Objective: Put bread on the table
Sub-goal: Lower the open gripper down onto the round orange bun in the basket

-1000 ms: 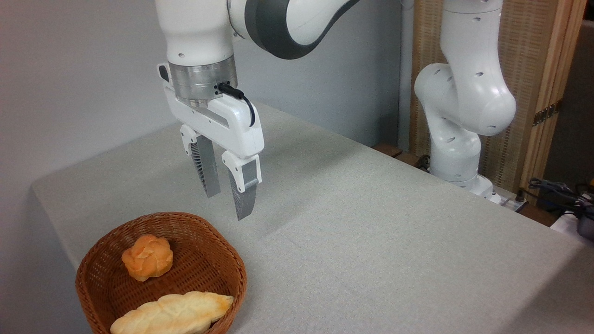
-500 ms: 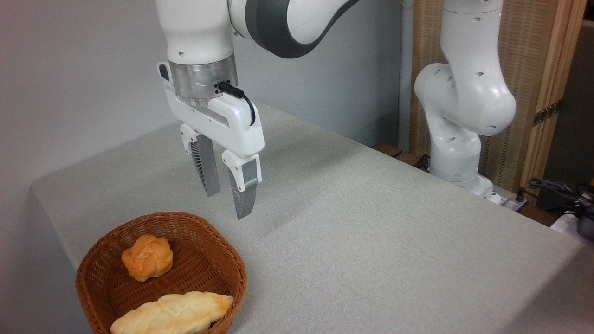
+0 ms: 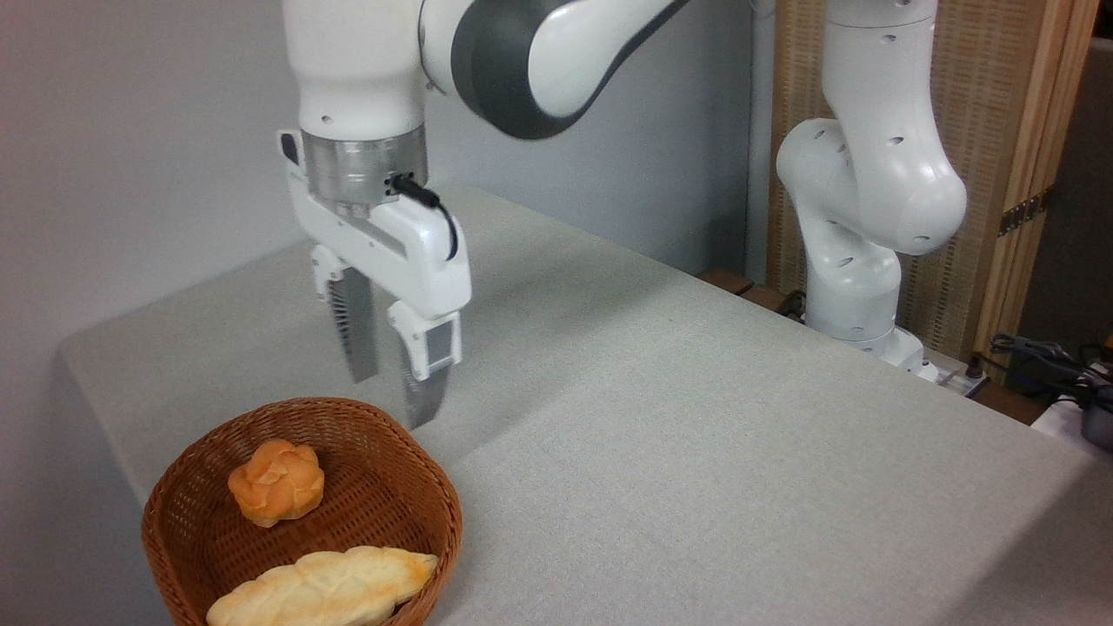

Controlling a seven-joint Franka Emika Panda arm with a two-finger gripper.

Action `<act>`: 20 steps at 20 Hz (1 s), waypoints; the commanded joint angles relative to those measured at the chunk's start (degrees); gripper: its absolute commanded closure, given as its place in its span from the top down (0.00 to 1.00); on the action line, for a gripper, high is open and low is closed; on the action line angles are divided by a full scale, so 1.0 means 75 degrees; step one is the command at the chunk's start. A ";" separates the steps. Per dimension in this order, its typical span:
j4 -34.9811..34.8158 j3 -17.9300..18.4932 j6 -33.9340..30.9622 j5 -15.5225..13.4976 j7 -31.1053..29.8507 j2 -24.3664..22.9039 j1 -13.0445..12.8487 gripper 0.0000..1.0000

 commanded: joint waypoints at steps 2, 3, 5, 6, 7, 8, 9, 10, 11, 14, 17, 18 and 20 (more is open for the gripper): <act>0.0122 -0.0018 0.1053 -0.0731 0.0107 0.0441 0.0032 1.00; 0.0122 -0.0030 0.1274 -0.0743 0.0095 0.0535 0.0021 1.00; 0.0111 -0.0100 0.1673 -0.0743 0.0107 0.0745 -0.0003 1.00; 0.0111 -0.0228 0.1872 -0.0743 0.0107 0.0862 -0.0003 1.00; 0.0111 -0.0310 0.2106 -0.0754 0.0095 0.0980 -0.0003 1.00; 0.0111 -0.0392 0.2294 -0.0847 0.0084 0.1120 -0.0003 1.00; 0.0111 -0.0486 0.2493 -0.0976 0.0083 0.1237 -0.0003 1.00; 0.0111 -0.0580 0.2739 -0.1105 0.0083 0.1401 -0.0003 1.00; 0.0111 -0.0673 0.2997 -0.1199 0.0083 0.1507 0.0009 1.00; 0.0111 -0.0814 0.3222 -0.1270 0.0095 0.1730 0.0009 1.00; 0.0087 -0.0827 0.3456 -0.1188 0.0118 0.1848 0.0009 1.00; 0.0087 -0.0827 0.3456 -0.1165 0.0177 0.1848 0.0009 1.00; 0.0064 -0.0815 0.3456 -0.1060 0.0247 0.1860 0.0020 1.00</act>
